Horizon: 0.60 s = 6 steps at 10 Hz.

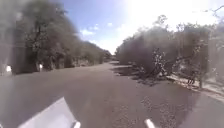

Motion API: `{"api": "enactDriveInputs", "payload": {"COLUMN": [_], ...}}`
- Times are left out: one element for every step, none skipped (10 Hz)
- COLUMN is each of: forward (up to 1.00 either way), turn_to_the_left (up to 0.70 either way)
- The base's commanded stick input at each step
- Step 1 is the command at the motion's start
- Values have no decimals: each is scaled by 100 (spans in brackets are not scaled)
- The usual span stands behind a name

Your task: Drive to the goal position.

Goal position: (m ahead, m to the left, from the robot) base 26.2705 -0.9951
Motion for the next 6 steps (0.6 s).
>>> {"api": "enactDriveInputs", "payload": {"forward": [50,50,50,50,50,50], "turn_to_the_left": [0,-11,-50,-50,-50,-50]}}
